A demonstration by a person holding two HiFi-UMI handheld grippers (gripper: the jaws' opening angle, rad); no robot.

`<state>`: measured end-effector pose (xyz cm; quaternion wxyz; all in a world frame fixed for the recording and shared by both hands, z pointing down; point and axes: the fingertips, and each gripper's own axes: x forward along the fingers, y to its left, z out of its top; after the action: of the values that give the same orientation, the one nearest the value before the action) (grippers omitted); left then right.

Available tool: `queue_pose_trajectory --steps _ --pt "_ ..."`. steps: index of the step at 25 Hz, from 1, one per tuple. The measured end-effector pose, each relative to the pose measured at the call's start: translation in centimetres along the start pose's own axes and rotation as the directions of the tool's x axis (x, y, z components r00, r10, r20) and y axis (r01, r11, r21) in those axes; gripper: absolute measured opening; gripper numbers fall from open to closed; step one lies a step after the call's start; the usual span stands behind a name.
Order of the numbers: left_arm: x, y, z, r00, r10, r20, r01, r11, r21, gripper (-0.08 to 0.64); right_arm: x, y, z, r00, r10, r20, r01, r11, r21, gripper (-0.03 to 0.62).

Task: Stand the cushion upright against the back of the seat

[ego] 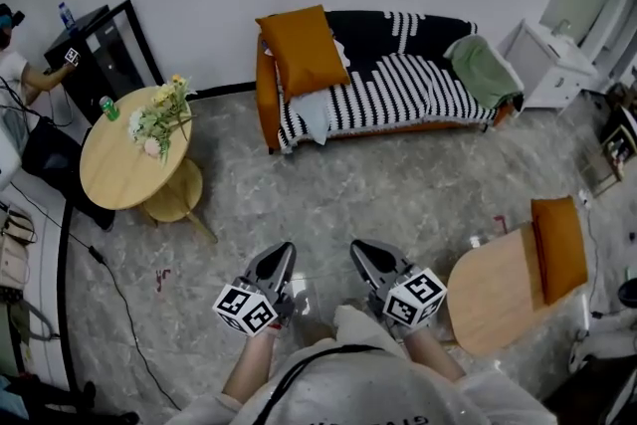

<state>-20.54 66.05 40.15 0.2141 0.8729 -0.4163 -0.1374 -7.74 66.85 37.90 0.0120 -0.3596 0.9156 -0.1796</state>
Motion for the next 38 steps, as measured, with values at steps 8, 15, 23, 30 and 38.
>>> queue_pose_trajectory --steps 8,15,23,30,38 --pt "3.8 5.8 2.1 0.998 0.057 0.026 -0.057 0.998 -0.018 0.025 6.1 -4.7 0.7 0.999 0.024 -0.030 -0.024 1.000 0.014 0.020" --pt "11.5 11.1 4.8 0.998 0.057 0.020 -0.056 0.998 -0.015 0.025 14.0 -10.3 3.8 0.996 0.080 -0.046 -0.080 0.997 0.007 0.020" --pt "21.4 15.5 8.1 0.999 0.025 0.045 -0.024 1.000 -0.020 0.025 19.8 -18.0 6.4 0.994 0.081 -0.076 -0.080 0.997 0.015 0.020" --pt "25.6 17.6 7.3 0.999 0.034 0.009 -0.033 0.998 -0.055 0.025 22.1 -22.5 7.8 0.994 0.072 -0.078 -0.069 0.997 0.031 0.020" --pt "28.0 19.6 7.8 0.999 0.038 -0.021 -0.039 0.999 -0.035 0.025 23.9 -24.6 7.6 0.993 0.077 -0.090 -0.072 0.996 0.056 0.020"
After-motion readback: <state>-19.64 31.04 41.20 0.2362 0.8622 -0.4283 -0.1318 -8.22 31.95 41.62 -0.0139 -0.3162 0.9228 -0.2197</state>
